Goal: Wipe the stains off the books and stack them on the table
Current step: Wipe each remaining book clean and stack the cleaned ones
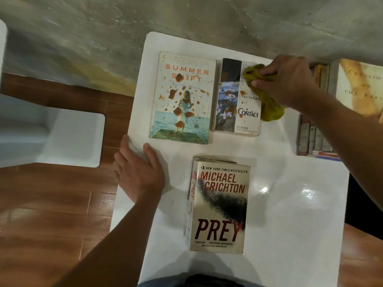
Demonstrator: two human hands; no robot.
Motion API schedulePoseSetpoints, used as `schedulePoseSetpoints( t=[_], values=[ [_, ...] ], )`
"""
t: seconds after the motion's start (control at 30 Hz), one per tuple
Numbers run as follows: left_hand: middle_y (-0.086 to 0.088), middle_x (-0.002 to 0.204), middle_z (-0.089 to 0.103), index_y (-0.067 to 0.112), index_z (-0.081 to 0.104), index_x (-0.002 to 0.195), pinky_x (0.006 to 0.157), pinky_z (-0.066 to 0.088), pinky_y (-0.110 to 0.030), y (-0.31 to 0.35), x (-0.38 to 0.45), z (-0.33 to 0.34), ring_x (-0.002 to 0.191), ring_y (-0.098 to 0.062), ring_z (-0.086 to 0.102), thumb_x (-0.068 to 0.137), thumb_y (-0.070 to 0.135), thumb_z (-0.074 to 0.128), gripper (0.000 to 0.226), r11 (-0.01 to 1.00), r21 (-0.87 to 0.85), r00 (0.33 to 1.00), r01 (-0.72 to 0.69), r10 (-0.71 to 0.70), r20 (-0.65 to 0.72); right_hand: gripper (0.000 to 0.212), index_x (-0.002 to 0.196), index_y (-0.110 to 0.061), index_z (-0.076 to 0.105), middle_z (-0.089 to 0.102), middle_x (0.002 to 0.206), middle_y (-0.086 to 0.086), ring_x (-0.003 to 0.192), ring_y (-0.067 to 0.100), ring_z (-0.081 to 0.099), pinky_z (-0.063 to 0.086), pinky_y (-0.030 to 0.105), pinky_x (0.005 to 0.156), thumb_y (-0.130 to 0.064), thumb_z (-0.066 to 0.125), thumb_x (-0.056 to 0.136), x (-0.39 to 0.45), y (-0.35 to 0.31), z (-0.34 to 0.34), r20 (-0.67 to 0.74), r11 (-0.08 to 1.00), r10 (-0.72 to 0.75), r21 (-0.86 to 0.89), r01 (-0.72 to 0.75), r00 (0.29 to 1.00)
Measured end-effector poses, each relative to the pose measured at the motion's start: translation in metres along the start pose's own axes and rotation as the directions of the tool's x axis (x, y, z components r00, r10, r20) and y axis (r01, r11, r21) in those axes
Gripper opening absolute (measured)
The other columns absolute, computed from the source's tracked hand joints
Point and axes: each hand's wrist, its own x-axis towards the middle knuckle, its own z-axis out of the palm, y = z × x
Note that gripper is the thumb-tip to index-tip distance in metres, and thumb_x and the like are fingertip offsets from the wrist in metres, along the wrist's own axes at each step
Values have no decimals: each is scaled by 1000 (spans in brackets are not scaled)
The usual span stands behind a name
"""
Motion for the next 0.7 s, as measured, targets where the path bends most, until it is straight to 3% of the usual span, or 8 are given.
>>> schedulePoseSetpoints(
  t=[0.17, 0.27, 0.33, 0.4, 0.57, 0.7],
  values=[
    [-14, 135, 49, 10, 51, 135, 97, 50, -42, 0, -7, -12, 122, -26, 49, 98, 45, 53, 51, 955, -279, 978, -97, 39, -204, 41, 127, -15, 68, 60, 116, 7, 96, 16, 45, 37, 25, 88, -35, 70, 91, 1, 0, 6, -1, 998, 20, 65, -20, 1000],
    [-11, 125, 61, 11, 65, 118, 96, 43, -36, 26, -12, -22, 114, -22, 53, 98, 34, 60, 31, 901, -172, 898, -398, 345, -271, 40, 127, -15, 68, 58, 110, 3, 93, 14, 46, 36, 24, 81, -33, 70, 92, 1, 3, 4, 14, 996, 26, 80, -27, 1000],
    [-7, 118, 66, 15, 68, 110, 89, 37, -32, 58, -10, -28, 106, -21, 57, 97, 34, 61, 24, 833, -130, 841, -538, 520, -148, 39, 127, -14, 68, 59, 112, 3, 92, 13, 46, 35, 22, 78, -32, 70, 92, 1, 4, 2, 7, 996, 19, 86, -20, 1000],
    [-3, 114, 66, 20, 68, 109, 84, 37, -33, 94, -8, -34, 104, -21, 58, 94, 42, 64, 27, 812, -133, 814, -569, 578, 49, 39, 127, -15, 68, 56, 109, 0, 91, 13, 47, 36, 22, 78, -32, 70, 92, 0, 3, 2, 12, 995, 18, 93, -19, 1000],
    [-1, 137, 51, 26, 48, 138, 102, 33, -41, 147, -6, -22, 130, -23, 42, 83, 69, 61, 71, 769, 131, 748, -626, 545, 379, 33, 120, -13, 72, 64, 107, 8, 86, 16, 49, 38, 26, 76, -30, 71, 91, -3, 5, 6, -11, 993, -16, 113, 18, 1000],
    [-2, 137, 46, 29, 39, 144, 104, 34, -43, 157, 1, -8, 132, -25, 39, 80, 74, 61, 81, 714, 243, 731, -657, 524, 438, 33, 120, -12, 73, 66, 114, 7, 88, 12, 49, 38, 21, 79, -28, 73, 91, -2, 4, 7, -18, 987, 10, 161, -7, 1000]
  ],
)
